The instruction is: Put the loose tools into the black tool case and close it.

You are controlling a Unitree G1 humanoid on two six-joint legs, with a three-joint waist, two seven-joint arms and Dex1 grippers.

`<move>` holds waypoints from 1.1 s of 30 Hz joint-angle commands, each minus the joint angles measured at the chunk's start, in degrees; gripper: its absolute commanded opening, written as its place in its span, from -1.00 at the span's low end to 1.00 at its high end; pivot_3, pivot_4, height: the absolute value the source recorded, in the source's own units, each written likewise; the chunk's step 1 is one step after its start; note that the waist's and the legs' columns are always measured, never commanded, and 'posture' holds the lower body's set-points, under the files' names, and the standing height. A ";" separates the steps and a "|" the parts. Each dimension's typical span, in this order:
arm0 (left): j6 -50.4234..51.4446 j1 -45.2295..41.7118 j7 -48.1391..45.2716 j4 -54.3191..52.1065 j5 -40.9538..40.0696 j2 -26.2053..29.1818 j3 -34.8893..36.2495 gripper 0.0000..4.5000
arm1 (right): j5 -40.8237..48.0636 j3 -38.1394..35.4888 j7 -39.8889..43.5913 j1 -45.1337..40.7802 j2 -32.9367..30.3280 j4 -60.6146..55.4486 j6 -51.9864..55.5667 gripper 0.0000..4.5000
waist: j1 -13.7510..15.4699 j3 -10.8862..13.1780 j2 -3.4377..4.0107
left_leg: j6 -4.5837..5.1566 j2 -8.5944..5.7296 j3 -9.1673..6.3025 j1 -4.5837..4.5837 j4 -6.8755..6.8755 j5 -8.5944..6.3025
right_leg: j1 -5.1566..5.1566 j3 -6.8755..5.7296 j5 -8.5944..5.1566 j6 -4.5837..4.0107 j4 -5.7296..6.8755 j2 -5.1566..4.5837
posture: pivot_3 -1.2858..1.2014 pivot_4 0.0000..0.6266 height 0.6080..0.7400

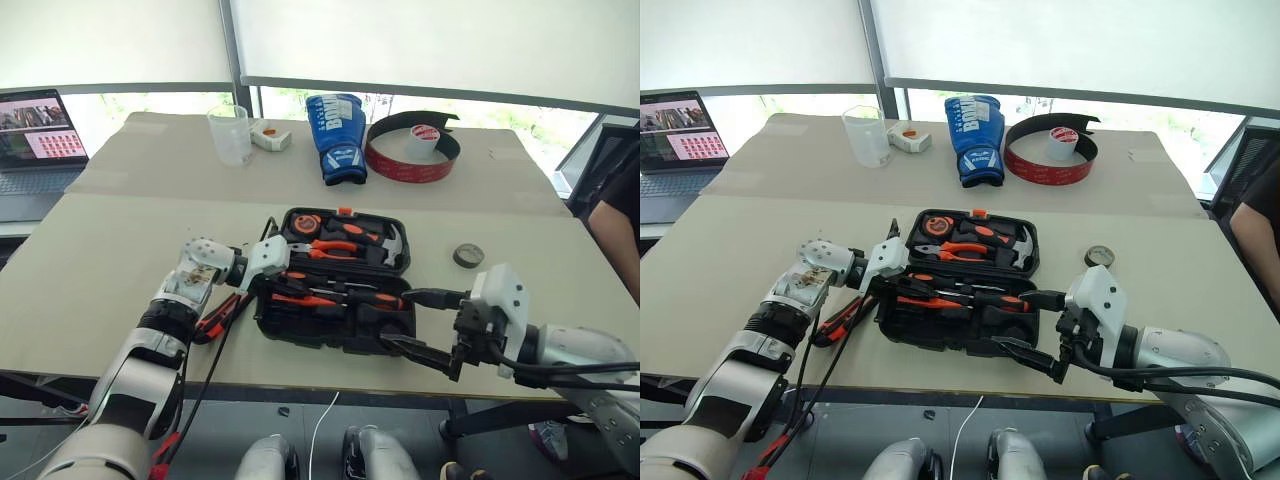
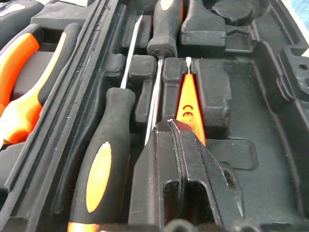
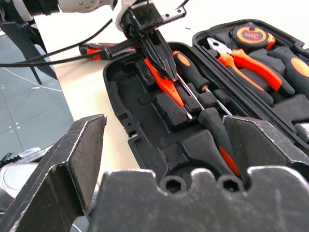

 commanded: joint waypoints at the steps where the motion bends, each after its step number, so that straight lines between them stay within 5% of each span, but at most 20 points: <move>1: 2.93 1.44 -0.98 -1.85 -0.53 2.00 0.93 -0.99 | 0.69 -0.79 0.05 -0.58 -0.57 -0.77 -0.25 1.00 | -0.18 0.00 0.00 | 0.00 0.00 0.00 0.00 0.00 0.00 | 0.00 0.00 0.00 0.00 0.00 0.00 | 0.03 -0.52 0.80; 10: 16.99 6.84 3.38 -16.61 -8.15 9.65 10.81 -0.99 | -1.01 2.07 3.59 -5.22 -1.40 3.59 -1.79 1.00 | -0.52 0.02 -0.01 | -0.05 0.04 -0.01 -0.03 0.00 0.03 | -0.07 -0.01 0.00 0.00 0.01 0.00 | 0.03 -0.52 0.80; 13: 23.39 11.14 5.15 -23.84 -11.19 13.93 15.34 -0.66 | -2.43 3.94 6.29 -6.69 -2.65 4.77 -2.54 1.00 | -0.47 0.02 0.00 | -0.04 0.03 -0.03 -0.05 -0.01 0.02 | -0.07 -0.02 0.00 0.00 -0.03 -0.02 | 0.03 -0.52 0.80; 17: 31.76 27.63 10.74 -37.90 -14.14 22.14 28.13 0.02 | -5.91 8.96 13.25 -10.24 -4.81 7.60 -6.26 1.00 | -1.94 0.01 0.02 | -0.12 0.05 0.02 0.01 -0.11 -0.03 | -0.14 0.10 -0.02 -0.03 -0.07 0.01 | 0.03 -0.52 0.80; 23: 36.65 48.49 17.50 -48.48 -14.41 24.22 40.06 0.95 | -6.32 11.41 17.19 -15.78 -3.34 11.23 -7.93 1.00 | -1.06 0.09 0.13 | -0.29 0.08 -0.02 0.11 -0.17 -0.10 | -0.13 0.03 -0.15 -0.08 -0.05 -0.07 | 0.03 -0.52 0.80; 33: 50.23 44.61 26.19 -56.75 -18.33 24.25 32.80 0.98 | -7.97 12.09 18.44 -14.95 -3.26 10.33 -8.70 1.00 | 1.15 0.12 0.18 | -0.80 -0.01 -0.10 -0.05 -0.17 -0.28 | -0.07 -0.54 -0.10 -0.07 -0.01 -0.57 | 0.03 -0.52 0.80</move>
